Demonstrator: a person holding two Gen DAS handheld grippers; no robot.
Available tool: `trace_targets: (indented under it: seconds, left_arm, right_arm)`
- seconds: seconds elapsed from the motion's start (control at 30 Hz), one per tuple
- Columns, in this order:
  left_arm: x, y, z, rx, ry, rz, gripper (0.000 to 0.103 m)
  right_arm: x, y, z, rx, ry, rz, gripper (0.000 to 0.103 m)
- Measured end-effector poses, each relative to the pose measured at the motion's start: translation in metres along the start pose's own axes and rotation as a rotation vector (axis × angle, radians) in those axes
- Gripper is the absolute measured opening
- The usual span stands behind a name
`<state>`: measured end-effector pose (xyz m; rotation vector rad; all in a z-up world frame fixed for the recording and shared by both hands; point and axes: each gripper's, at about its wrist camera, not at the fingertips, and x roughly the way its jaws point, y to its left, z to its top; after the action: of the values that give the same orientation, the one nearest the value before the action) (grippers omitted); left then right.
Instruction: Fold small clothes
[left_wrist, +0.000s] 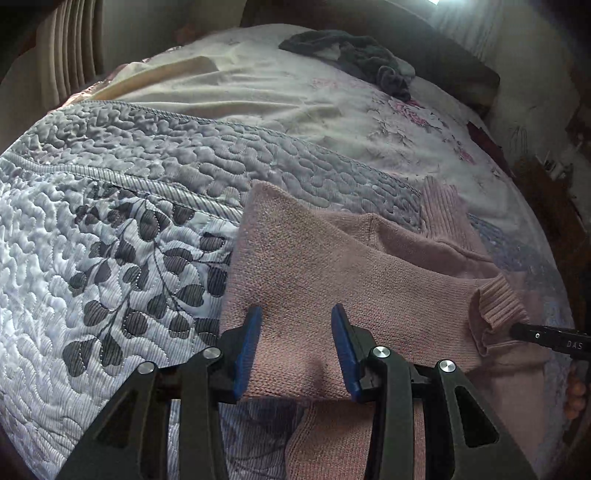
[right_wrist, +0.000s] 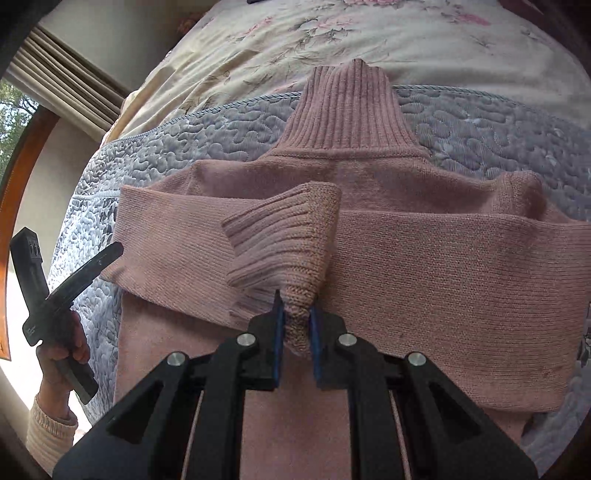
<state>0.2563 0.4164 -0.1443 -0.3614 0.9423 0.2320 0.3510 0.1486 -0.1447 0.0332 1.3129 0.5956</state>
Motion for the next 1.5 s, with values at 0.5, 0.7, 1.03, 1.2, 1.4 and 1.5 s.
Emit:
trace_targets:
  seconds: [0.5, 0.7, 1.03, 1.2, 1.4, 1.5]
  left_arm:
    - [-0.013, -0.02, 0.005, 0.055, -0.025, 0.014, 0.046]
    - [-0.016, -0.028, 0.012, 0.065, -0.033, 0.01, 0.047]
    - [-0.011, -0.023, 0.004, 0.033, -0.015, -0.001, 0.047]
    - [-0.025, -0.007, 0.013, 0.005, -0.055, 0.014, 0.049]
    - [-0.032, 0.006, 0.023, -0.043, -0.077, 0.022, 0.05]
    - [-0.026, -0.006, 0.024, -0.023, -0.07, 0.021, 0.05]
  right_arm:
    - [-0.015, 0.0, -0.005, -0.007, -0.033, -0.089, 0.03]
    - [0.01, 0.039, 0.003, -0.076, -0.002, -0.142, 0.069]
    - [0.052, 0.046, 0.003, -0.156, 0.055, -0.337, 0.029]
    - [0.019, 0.011, 0.004, -0.044, 0.033, -0.214, 0.013]
    - [-0.039, -0.044, -0.002, 0.088, -0.046, -0.136, 0.006]
    - [-0.049, -0.068, -0.008, 0.133, -0.048, -0.124, 0.006]
